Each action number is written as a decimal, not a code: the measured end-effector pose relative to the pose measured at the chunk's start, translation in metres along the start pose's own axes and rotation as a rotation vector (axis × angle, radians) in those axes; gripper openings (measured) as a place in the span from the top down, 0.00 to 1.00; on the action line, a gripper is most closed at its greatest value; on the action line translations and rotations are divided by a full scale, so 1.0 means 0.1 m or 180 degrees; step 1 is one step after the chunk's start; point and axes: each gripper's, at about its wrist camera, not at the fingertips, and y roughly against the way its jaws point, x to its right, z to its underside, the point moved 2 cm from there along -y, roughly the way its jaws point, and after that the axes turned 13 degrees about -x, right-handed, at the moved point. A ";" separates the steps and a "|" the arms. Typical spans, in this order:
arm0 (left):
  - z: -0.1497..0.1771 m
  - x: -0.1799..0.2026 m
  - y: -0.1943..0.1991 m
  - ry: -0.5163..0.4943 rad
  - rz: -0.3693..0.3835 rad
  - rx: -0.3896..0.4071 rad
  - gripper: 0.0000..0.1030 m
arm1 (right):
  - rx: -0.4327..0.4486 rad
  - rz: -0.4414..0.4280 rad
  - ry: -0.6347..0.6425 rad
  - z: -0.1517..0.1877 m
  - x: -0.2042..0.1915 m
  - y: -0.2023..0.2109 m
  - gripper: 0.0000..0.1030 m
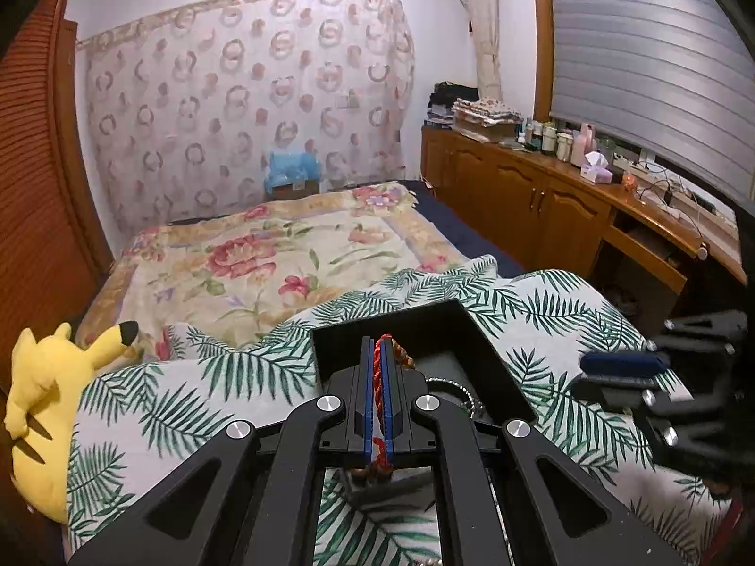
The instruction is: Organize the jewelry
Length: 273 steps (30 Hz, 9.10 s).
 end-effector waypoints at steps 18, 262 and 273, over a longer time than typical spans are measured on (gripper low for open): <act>0.54 0.02 0.20 -0.0001 0.0040 -0.0136 0.31 | 0.0010 -0.0241 -0.0097 0.65 -0.24 0.08 0.80; -0.55 -0.12 1.34 -0.0143 0.0460 0.0790 0.96 | 0.1048 -0.0224 0.0380 -1.06 0.01 1.55 0.92; -0.54 -0.14 0.75 -0.0125 0.0503 0.0415 0.96 | 0.0906 -0.0332 0.0374 -1.40 0.13 1.18 0.92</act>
